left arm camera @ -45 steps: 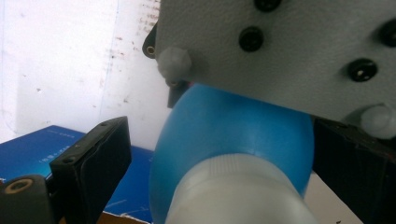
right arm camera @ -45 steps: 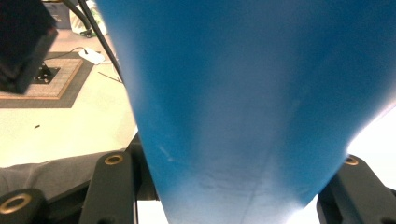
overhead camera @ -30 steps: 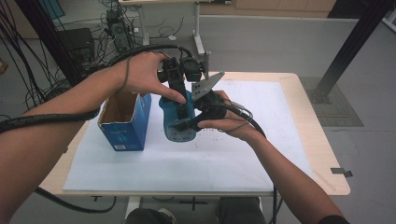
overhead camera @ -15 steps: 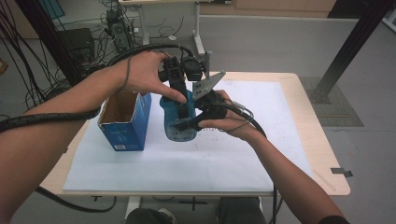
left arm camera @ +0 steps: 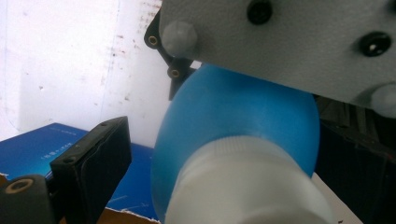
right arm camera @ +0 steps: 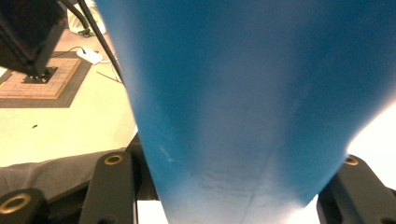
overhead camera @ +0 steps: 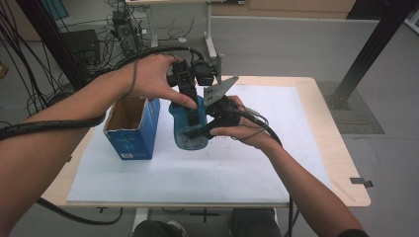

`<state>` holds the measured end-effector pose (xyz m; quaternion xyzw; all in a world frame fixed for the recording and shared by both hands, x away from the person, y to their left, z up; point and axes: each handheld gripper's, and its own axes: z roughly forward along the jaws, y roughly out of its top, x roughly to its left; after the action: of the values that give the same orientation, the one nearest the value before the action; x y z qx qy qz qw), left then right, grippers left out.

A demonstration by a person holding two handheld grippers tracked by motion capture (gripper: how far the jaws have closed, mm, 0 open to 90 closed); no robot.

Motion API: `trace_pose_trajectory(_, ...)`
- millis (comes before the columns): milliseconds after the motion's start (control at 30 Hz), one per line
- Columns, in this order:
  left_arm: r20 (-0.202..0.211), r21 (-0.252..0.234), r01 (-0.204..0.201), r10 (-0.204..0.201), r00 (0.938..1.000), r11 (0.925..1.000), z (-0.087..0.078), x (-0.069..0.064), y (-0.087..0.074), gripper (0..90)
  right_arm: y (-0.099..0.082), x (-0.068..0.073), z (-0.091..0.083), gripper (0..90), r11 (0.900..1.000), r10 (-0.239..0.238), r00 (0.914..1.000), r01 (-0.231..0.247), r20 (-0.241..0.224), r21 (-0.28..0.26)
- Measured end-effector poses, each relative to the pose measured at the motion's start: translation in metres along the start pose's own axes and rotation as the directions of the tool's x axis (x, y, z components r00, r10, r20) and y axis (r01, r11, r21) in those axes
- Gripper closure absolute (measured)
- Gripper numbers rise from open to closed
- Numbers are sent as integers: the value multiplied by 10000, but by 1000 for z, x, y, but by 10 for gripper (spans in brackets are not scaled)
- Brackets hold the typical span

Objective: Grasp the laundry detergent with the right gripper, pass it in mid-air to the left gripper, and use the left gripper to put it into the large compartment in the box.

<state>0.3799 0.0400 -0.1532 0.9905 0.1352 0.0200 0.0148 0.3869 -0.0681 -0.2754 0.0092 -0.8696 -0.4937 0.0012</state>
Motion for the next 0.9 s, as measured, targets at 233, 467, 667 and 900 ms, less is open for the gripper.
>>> trace_pose_trajectory(233,-10,34,6,-6,10000,10000,0,-1,-1,71,0,1,0,438,10000,-2,10000,2,22,27)
trace_pose_trajectory(467,-46,47,-41,41,10000,10000,-2,-2,-1,71,1,2,-1,438,10000,-17,10000,17,46,-20)
trace_pose_trajectory(667,-66,15,-40,40,10000,10000,-2,-2,-1,71,1,2,-1,437,10000,-9,10000,9,29,-16)
trace_pose_trajectory(900,-37,43,-21,22,10000,10000,-1,-2,0,71,1,2,-2,437,10000,-16,10000,16,31,-5)
